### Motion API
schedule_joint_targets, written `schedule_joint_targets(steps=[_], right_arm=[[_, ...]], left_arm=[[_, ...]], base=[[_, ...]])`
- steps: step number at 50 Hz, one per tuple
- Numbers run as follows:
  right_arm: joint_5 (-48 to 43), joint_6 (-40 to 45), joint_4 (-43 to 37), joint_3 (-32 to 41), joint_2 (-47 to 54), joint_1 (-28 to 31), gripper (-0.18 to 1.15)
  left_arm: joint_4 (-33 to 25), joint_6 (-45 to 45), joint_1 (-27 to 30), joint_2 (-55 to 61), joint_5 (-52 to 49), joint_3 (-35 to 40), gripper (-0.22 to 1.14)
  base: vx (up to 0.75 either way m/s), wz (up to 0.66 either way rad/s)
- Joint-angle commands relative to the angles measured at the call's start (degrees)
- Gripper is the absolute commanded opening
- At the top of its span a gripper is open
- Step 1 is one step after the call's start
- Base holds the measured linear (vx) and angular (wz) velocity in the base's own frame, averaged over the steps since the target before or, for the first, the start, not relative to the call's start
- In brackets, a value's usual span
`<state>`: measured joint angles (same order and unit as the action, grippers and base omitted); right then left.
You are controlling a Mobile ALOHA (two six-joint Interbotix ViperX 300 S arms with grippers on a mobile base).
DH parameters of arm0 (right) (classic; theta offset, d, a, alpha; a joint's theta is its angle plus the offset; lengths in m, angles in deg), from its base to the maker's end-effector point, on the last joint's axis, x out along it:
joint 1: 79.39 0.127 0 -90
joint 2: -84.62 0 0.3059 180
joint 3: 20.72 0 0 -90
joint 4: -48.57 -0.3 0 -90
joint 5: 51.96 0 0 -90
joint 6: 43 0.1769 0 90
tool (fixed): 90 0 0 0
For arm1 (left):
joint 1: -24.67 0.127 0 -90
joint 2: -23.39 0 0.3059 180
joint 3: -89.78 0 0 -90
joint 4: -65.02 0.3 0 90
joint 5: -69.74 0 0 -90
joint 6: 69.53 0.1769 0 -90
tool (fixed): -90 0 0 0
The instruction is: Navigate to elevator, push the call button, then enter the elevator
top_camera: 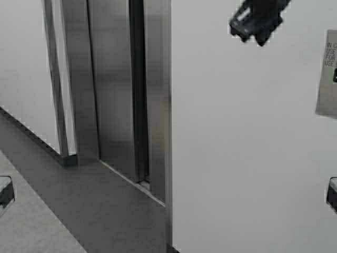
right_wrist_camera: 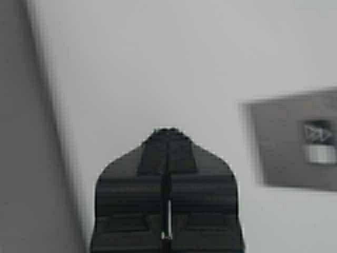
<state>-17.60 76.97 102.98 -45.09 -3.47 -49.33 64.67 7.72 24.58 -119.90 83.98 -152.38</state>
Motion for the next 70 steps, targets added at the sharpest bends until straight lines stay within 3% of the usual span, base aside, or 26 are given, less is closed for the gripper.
schedule_joint_targets(steps=[1, 9, 17, 46, 70], right_arm=[[-4.7, -8.8, -15.9, 1.8, -4.0, 0.8, 0.06], [-11.6, -20.4, -34.3, 1.4, -6.5, 0.8, 0.06], [-15.7, -28.0, -44.7, 1.4, -6.7, 0.8, 0.06], [-23.6, -30.1, -45.7, 0.4, -5.0, 0.0, 0.06], [-24.1, -30.2, -45.6, -0.2, -4.0, -1.0, 0.06]], left_arm=[[0.0, 0.2, 0.0, 1.0, 0.1, 0.5, 0.02], [-0.1, 0.1, 0.0, 2.0, 0.2, 0.4, 0.02], [-0.1, 0.2, 0.0, 3.1, 0.2, 0.4, 0.02], [-0.1, 0.3, 0.0, 5.2, 0.2, 0.9, 0.02], [-0.1, 0.1, 0.0, 5.6, 0.2, 0.8, 0.02]], base=[[-0.02, -0.02], [-0.02, -0.01], [-0.01, 0.01], [0.03, 0.14], [0.15, 0.54]])
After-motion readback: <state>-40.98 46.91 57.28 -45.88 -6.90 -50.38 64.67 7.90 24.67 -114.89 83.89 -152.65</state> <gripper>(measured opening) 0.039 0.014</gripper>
